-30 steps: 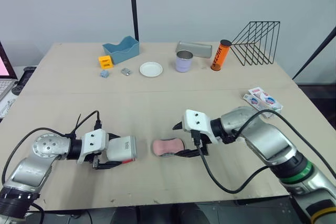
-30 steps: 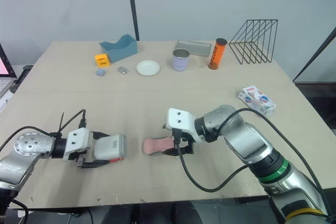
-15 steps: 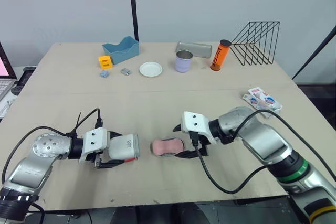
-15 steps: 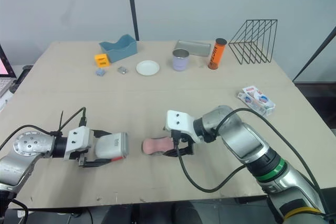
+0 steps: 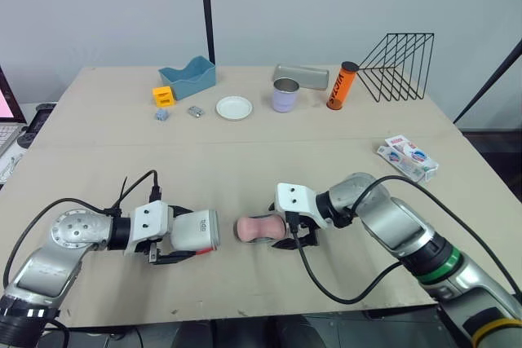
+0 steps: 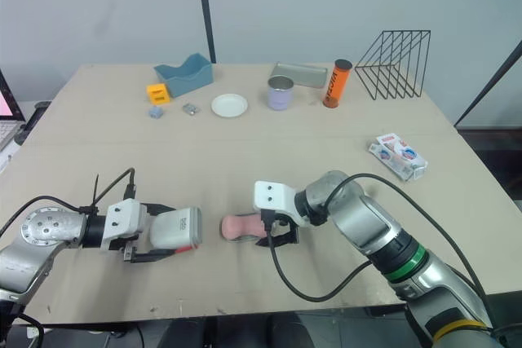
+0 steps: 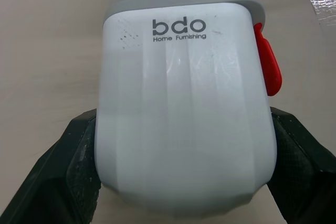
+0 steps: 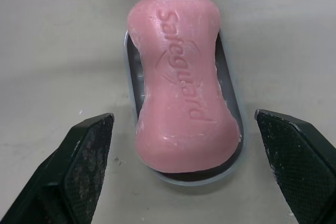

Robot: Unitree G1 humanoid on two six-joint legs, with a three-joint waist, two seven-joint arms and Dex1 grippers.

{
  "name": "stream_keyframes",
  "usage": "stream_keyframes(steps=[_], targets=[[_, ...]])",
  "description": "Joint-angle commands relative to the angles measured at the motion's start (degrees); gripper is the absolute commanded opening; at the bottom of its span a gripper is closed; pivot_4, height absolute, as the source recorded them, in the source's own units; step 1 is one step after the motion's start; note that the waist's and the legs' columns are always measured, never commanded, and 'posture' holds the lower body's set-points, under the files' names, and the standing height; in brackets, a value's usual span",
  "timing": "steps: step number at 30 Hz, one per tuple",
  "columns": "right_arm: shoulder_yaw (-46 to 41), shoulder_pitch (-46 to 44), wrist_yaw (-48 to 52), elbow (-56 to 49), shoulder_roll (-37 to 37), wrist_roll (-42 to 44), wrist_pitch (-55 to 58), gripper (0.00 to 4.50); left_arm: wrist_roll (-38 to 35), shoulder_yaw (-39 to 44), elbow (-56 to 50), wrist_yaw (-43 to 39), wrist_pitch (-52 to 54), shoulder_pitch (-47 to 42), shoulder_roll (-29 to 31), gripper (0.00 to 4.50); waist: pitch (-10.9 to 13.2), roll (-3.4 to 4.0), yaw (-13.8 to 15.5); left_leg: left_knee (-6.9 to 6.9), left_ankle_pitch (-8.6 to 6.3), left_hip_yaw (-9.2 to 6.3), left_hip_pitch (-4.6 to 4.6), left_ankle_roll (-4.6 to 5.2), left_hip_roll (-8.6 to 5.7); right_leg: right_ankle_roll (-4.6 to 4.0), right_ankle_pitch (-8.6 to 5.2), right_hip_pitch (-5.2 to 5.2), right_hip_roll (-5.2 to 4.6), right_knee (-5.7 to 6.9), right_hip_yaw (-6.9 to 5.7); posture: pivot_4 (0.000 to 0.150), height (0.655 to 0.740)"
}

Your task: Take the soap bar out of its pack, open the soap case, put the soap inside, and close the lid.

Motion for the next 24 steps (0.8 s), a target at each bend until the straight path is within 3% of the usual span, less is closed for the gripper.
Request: stream_keyframes(steps=[1, 12, 15, 18, 24], targets=[[-0.09, -0.75, 0.32, 0.26, 0.41, -0.99, -1.23, 4.50, -0.91, 1.31, -2.19, 0.77, 0.00, 0.49, 0.07, 3.51, 0.00, 0.00, 0.00, 0.00, 0.00, 0.00, 0.00, 0.00, 0.00, 0.00, 0.00, 0.00, 0.00, 0.00, 0.00, 0.150, 0.7393], [0.71, -0.81, 1.14, 2.44, 2.35, -1.59, -0.58, 4.50, -0.97, 1.40, -3.19, 1.64, 0.53, 1.21, 0.21, 3.51, -0.02, -0.03, 0.00, 0.00, 0.00, 0.01, 0.01, 0.00, 0.01, 0.00, 0.00, 0.00, 0.02, 0.00, 0.00, 0.150, 0.7393], [0.88, -0.76, 1.10, 2.78, 2.56, -1.94, -0.99, 3.74, -0.83, 1.37, -3.21, 1.75, 0.57, 1.21, 0.18, 3.51, -0.02, -0.03, 0.00, 0.00, 0.00, 0.00, 0.02, 0.00, 0.01, 0.00, 0.00, 0.00, 0.03, 0.01, 0.00, 0.150, 0.7393], [1.04, -0.32, 1.68, 2.11, 2.07, -2.15, -0.88, 2.59, -0.83, 1.40, -3.57, 1.91, 0.72, 1.37, 0.24, 3.51, -0.04, -0.06, -0.01, 0.00, 0.00, 0.00, 0.02, 0.00, 0.02, 0.00, 0.00, 0.00, 0.04, 0.01, 0.00, 0.150, 0.7393], [1.14, -0.19, 1.34, 2.42, 2.04, -2.83, -0.33, 2.59, -0.77, 1.40, -3.58, 2.07, 0.82, 1.39, 0.29, 3.51, -0.05, -0.07, -0.01, 0.00, 0.00, 0.00, 0.08, 0.00, 0.02, -0.01, 0.00, -0.02, 0.03, 0.01, -0.01, 0.150, 0.7393]])
